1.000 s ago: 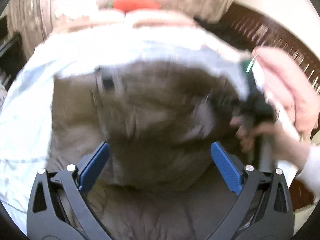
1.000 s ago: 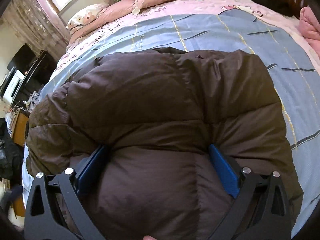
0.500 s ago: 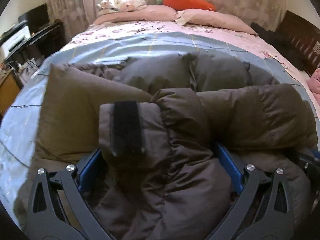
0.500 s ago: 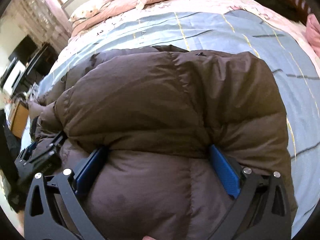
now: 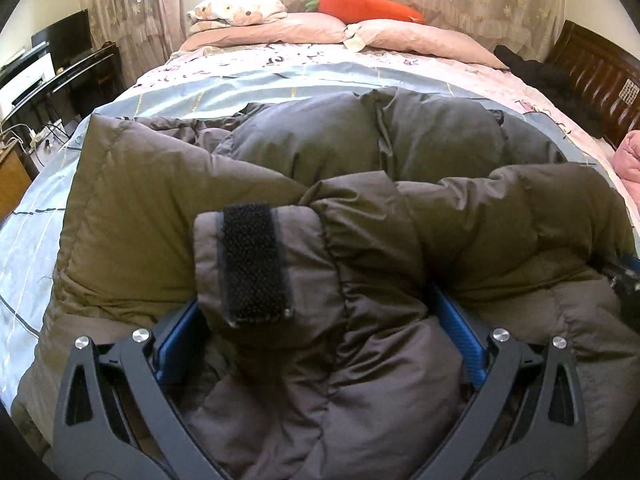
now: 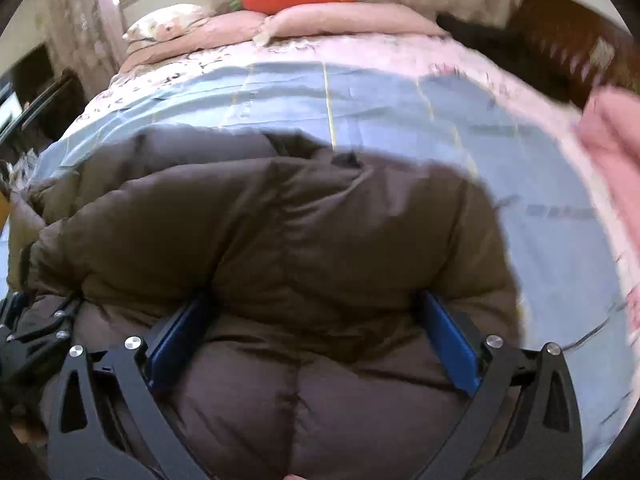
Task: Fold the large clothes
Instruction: 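Press the folded brown jacket flat with both tools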
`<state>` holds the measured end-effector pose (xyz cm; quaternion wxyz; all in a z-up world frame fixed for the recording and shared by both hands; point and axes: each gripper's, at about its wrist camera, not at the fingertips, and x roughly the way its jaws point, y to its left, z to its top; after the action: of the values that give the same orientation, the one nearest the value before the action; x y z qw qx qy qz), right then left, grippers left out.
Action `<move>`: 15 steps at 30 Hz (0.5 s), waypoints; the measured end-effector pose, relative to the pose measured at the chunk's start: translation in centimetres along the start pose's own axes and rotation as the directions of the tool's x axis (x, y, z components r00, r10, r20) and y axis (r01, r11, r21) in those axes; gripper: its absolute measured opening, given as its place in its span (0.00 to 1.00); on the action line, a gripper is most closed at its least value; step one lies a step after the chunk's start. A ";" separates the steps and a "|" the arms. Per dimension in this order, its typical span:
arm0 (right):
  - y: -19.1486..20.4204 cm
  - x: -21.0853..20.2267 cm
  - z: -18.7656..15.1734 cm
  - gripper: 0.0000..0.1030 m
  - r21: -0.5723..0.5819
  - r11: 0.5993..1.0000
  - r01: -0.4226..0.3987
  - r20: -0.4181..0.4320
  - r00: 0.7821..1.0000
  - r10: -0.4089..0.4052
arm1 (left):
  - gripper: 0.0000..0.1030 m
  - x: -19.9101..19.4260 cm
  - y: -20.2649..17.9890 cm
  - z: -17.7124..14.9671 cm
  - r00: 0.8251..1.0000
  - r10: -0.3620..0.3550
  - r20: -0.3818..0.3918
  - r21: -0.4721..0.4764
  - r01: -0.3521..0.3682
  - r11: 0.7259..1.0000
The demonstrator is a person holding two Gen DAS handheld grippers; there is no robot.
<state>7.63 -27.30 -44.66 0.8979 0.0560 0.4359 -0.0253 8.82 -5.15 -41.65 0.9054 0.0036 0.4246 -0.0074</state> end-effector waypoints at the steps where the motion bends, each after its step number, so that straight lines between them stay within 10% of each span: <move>1: 0.1 -0.7 0.4 0.99 -0.008 1.000 -0.003 0.010 1.000 0.003 | 0.98 0.0 0.0 0.0 1.000 -0.002 0.000 -0.001 0.002 1.000; 15: -0.6 -2.4 1.1 0.99 0.073 0.996 0.048 -0.077 0.996 -0.043 | 0.98 -2.5 0.5 0.5 0.999 -0.034 0.002 0.019 0.034 0.999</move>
<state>6.97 -28.04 -42.18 0.8772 0.0805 0.4695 -0.0598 7.57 -4.60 -39.40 0.9055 0.0049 0.4235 -0.0270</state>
